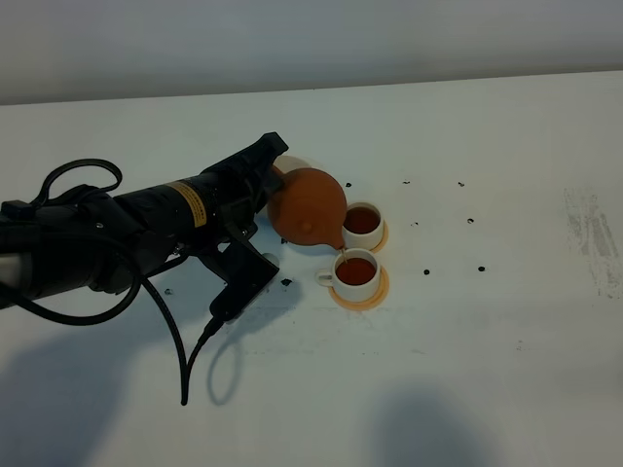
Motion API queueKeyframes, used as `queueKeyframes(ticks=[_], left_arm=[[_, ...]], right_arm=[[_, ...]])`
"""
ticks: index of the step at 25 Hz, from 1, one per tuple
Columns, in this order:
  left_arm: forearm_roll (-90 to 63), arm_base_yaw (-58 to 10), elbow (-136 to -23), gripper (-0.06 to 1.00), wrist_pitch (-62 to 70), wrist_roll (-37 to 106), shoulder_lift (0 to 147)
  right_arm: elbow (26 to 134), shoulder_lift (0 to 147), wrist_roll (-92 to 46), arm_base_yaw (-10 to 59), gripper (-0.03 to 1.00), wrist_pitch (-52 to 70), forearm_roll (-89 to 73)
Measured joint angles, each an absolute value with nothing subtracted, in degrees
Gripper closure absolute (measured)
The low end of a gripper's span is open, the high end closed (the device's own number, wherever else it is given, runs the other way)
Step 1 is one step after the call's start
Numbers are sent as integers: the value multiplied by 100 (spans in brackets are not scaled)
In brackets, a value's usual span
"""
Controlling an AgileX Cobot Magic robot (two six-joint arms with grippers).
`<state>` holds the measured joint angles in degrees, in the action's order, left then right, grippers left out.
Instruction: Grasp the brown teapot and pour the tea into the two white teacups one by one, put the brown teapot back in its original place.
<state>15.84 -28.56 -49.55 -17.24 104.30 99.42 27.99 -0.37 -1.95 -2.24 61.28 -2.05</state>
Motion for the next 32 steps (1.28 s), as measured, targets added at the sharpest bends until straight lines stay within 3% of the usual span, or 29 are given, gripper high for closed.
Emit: queueKeyframes(ticks=[32], left_arm=[[1609, -2856, -4955, 84, -1849, 10862, 9942]], right_arm=[[2799, -37, -195, -224, 45, 6128, -205]])
